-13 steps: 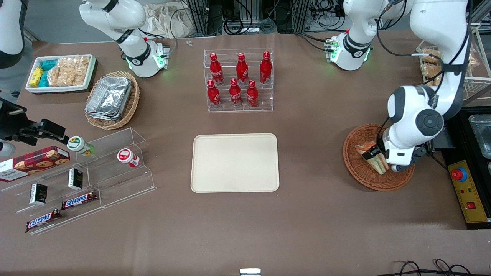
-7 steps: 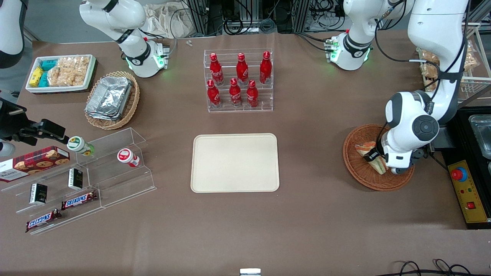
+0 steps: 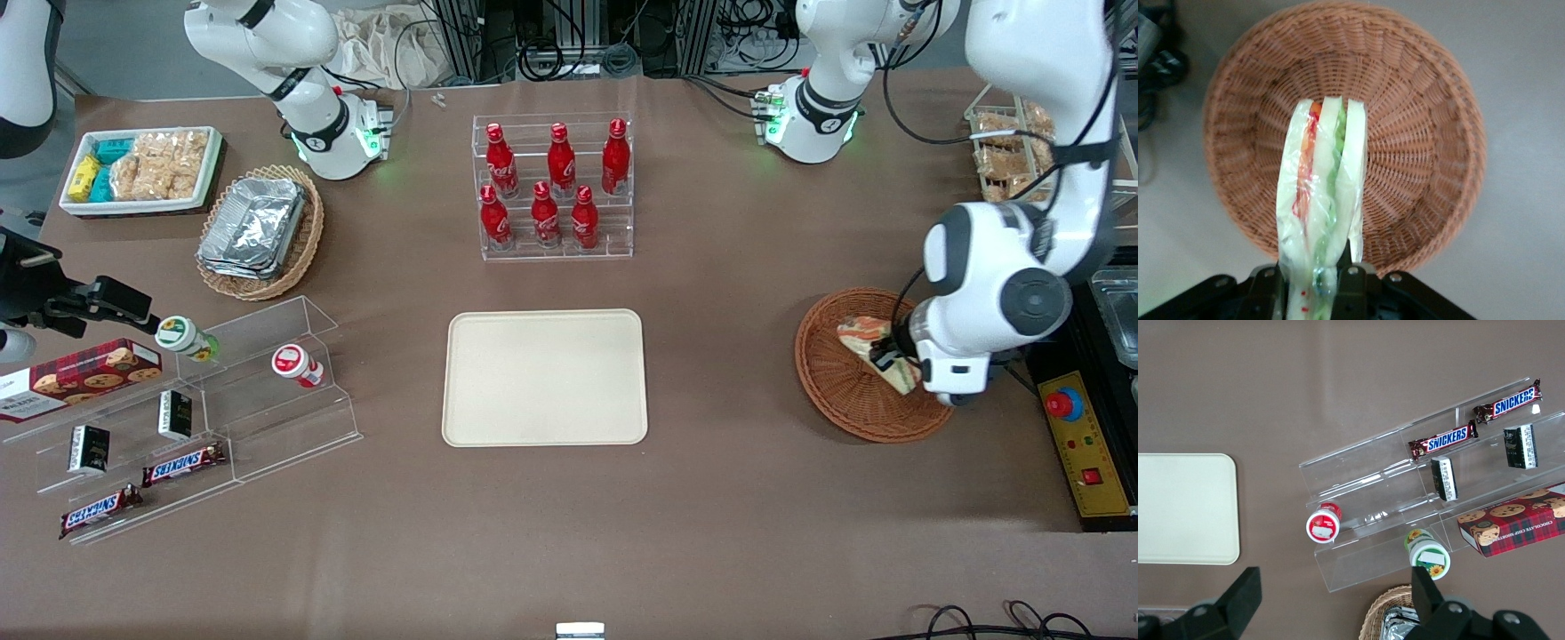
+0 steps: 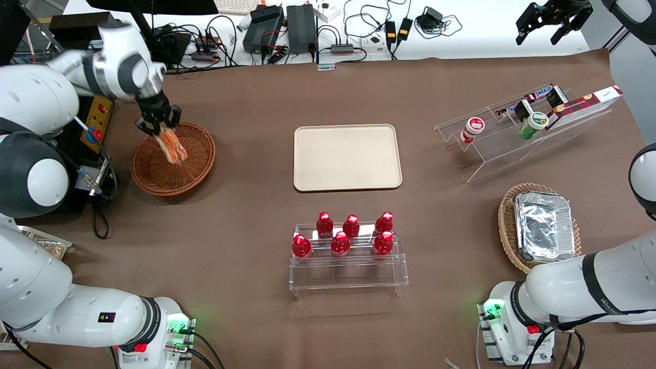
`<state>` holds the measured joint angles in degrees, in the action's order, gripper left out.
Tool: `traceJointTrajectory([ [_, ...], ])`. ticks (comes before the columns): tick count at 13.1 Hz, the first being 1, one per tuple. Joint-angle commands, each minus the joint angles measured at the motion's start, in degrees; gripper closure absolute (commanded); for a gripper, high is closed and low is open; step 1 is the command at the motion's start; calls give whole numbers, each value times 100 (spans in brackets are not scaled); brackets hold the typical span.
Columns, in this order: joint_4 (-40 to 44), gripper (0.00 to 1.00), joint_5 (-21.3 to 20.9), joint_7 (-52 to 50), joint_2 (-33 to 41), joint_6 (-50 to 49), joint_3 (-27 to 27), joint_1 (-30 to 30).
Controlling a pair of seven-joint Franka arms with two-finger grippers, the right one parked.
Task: Place sandwich from basket to tray
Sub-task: 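Close the left gripper on the sandwich and lift it from the basket, then carry the sandwich to the cream tray and release it there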
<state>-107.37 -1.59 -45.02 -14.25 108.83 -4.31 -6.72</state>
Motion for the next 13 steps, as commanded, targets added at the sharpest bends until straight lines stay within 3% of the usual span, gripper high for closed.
traceJointTrajectory([
  [1,1434,100,88,-77,-25,-1535,105,-58],
  [4,2035,100,115,2,36,-2032,307,-58],
  [9,2071,100,597,907,230,-2208,667,-66],
  [11,2089,90,546,933,186,-2121,1202,-75],
  [13,2211,91,310,986,151,-1989,1773,-84],
])
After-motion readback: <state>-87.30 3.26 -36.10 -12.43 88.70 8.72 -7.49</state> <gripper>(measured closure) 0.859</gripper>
